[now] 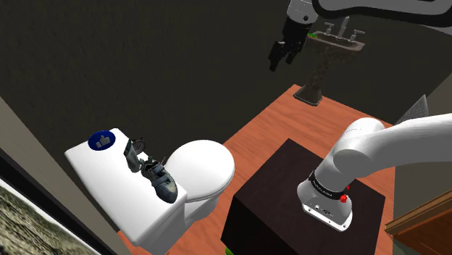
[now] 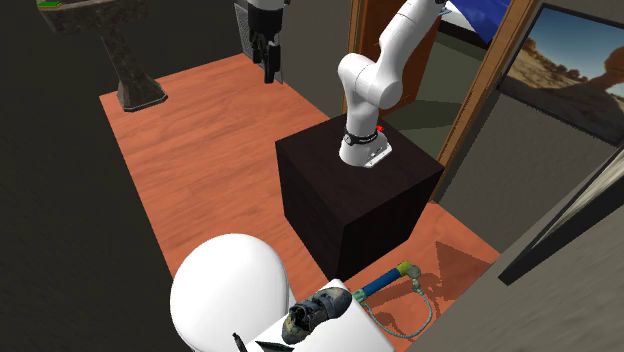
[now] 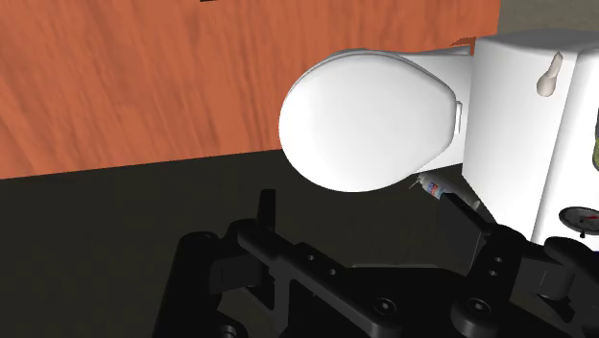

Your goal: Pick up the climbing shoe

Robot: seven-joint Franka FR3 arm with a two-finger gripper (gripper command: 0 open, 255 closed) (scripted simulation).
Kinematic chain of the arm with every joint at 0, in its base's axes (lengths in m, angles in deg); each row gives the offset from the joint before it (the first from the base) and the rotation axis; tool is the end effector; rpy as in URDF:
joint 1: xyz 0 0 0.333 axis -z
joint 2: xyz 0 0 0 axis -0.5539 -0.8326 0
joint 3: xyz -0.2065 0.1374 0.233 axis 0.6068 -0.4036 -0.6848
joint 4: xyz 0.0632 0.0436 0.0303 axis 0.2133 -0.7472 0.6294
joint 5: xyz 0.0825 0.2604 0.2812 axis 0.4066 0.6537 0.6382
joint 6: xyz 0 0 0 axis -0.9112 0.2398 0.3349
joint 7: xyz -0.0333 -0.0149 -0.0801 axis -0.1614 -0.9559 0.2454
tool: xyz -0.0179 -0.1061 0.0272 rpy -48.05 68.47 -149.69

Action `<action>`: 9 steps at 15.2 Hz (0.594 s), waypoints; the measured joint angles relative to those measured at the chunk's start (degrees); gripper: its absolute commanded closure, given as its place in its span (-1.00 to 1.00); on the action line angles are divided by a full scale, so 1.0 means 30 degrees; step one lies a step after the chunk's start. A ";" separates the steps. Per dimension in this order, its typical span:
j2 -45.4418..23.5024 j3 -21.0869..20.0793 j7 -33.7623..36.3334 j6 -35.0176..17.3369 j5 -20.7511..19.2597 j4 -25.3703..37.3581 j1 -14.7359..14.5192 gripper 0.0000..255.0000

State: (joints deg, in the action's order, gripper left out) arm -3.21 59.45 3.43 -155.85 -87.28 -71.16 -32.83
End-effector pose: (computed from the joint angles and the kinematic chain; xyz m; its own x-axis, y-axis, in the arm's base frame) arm 0.3110 -0.0136 0.6174 0.9823 -0.1194 0.1444 -0.1348 -0.9857 0.1016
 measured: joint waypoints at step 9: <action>-0.1699 -0.2120 0.2831 -0.2435 0.1420 -0.1172 -0.0802 -1.00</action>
State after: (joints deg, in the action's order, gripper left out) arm -8.31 53.09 11.92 -163.15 -83.02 -74.67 -35.23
